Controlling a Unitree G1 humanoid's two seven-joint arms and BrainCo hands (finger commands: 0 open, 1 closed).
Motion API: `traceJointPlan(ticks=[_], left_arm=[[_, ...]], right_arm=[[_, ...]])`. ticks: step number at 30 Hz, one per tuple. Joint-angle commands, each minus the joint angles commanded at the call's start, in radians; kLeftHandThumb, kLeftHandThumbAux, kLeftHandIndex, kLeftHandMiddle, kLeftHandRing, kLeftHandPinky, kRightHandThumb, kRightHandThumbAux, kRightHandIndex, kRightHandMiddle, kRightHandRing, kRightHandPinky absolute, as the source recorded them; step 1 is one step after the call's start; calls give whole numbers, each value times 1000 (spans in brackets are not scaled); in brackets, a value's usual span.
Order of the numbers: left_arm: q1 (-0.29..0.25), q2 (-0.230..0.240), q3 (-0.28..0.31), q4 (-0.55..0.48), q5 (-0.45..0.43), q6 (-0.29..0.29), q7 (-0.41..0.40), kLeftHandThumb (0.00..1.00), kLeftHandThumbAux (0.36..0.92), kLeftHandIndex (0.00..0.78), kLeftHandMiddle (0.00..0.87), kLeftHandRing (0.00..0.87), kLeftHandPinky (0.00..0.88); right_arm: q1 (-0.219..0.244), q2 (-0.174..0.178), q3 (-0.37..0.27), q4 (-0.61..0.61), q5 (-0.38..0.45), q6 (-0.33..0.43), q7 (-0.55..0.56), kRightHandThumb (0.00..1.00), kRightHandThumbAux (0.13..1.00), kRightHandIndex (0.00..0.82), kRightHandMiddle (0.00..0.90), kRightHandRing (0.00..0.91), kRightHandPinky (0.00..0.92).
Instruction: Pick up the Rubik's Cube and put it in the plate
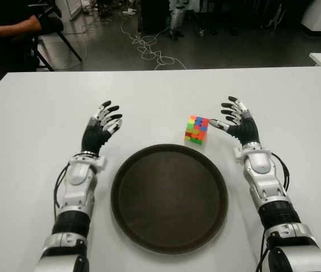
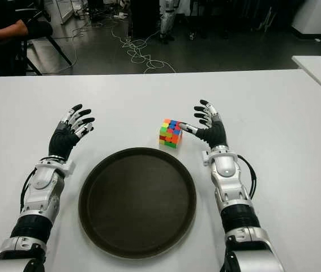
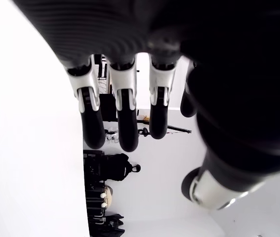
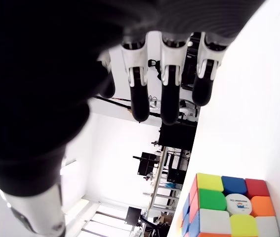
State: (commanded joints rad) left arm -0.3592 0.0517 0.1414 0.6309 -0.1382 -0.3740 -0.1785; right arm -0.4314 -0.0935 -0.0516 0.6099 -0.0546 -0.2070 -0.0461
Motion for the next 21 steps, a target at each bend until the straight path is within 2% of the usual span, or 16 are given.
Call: traceJointPlan(ticks=[9, 21], left_arm=[[-1, 0, 0, 3, -5, 1, -1, 171, 784, 118, 201, 223, 257], [-1, -1, -1, -3, -5, 7, 0, 152, 778, 122, 205, 229, 273]], right_arm=[[-1, -3, 5, 3, 2, 6, 22, 0, 770, 151, 248, 235, 229], [-5, -7, 11, 11, -11, 5, 26, 0, 765, 160, 247, 231, 200]])
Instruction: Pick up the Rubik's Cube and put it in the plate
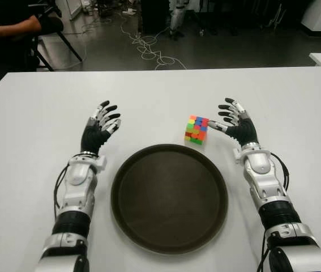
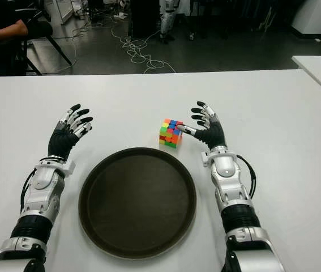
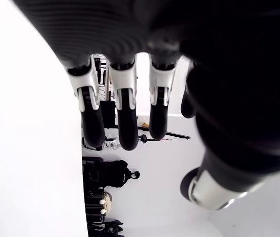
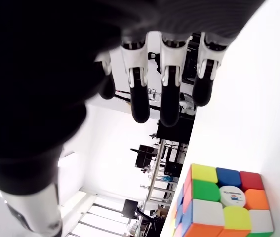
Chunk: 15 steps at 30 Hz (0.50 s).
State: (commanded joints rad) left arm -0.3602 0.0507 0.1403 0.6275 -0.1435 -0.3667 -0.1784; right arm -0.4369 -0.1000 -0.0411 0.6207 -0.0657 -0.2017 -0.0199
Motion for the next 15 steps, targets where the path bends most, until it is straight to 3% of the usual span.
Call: traceJointPlan(ticks=[15], left_arm=[[2, 4, -3, -3, 9, 4, 3, 158, 784, 117, 197, 217, 254]], right_arm=[[0, 0, -1, -2, 1, 1, 12, 0, 776, 145, 242, 224, 205]])
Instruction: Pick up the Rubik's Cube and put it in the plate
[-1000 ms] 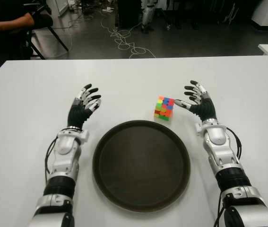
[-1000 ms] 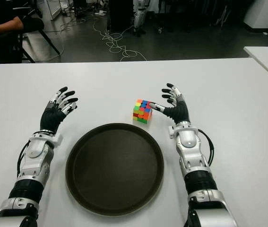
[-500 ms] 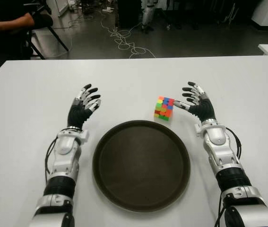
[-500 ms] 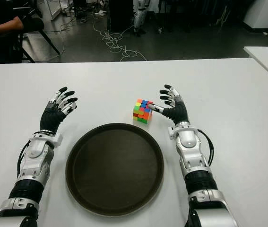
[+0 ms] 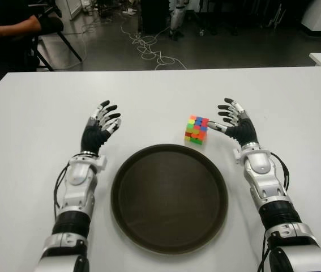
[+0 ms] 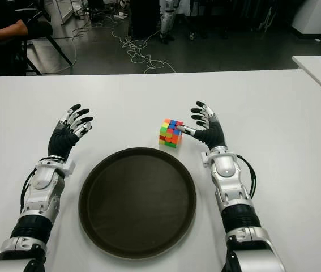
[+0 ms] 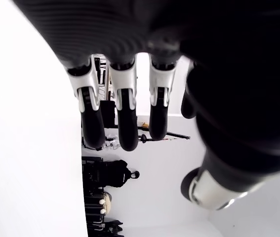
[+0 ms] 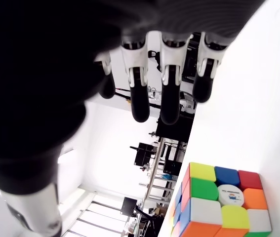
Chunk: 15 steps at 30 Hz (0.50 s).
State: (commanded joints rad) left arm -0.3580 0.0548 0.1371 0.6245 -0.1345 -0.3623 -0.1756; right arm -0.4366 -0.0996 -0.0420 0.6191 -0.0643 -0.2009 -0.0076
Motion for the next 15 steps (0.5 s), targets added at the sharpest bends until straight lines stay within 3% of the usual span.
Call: traceJointPlan(ticks=[15], left_arm=[[5, -3, 3, -6, -3, 5, 0, 160, 772, 123, 202, 226, 260]], right_arm=[[4, 1, 1, -7, -5, 0, -1, 0, 798, 157, 246, 237, 228]])
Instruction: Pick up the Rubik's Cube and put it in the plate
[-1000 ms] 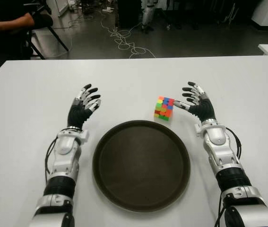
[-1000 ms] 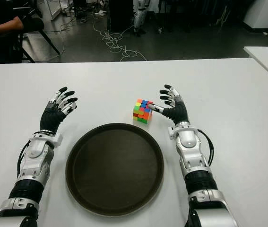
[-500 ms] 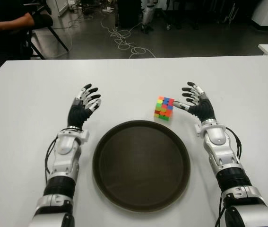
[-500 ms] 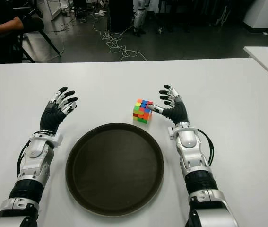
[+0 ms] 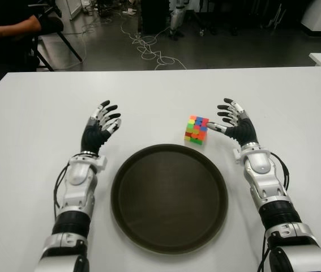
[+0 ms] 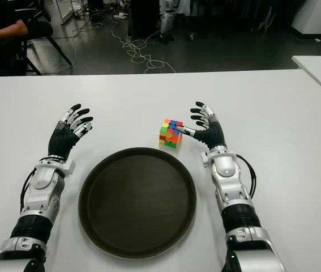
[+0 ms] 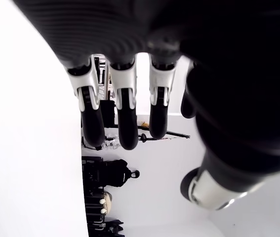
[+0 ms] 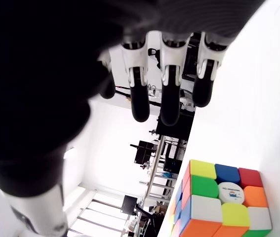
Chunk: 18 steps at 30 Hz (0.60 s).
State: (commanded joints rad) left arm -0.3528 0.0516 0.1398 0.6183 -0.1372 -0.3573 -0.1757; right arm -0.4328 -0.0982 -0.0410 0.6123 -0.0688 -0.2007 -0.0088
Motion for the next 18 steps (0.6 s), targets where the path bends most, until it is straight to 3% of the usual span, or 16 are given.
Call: traceJointPlan(ticks=[7, 11, 15, 18], left_arm=[[11, 5, 0, -17, -2, 7, -7, 146, 763, 124, 202, 226, 260], [15, 9, -2, -21, -1, 7, -14, 133, 767, 124, 198, 224, 261], [17, 12, -3, -20, 0, 5, -19, 128, 768, 123, 195, 221, 262], [19, 13, -3, -21, 0, 5, -23, 122, 755, 122, 198, 220, 253]], right_arm=[[31, -3, 33, -56, -81, -69, -76, 0, 775, 152, 239, 226, 189], [60, -16, 63, -108, -178, -166, -172, 0, 780, 150, 227, 210, 159], [25, -40, 85, -45, -286, -308, -314, 0, 807, 160, 222, 212, 174], [2, -60, 100, -9, -354, -395, -408, 0, 852, 157, 226, 242, 237]])
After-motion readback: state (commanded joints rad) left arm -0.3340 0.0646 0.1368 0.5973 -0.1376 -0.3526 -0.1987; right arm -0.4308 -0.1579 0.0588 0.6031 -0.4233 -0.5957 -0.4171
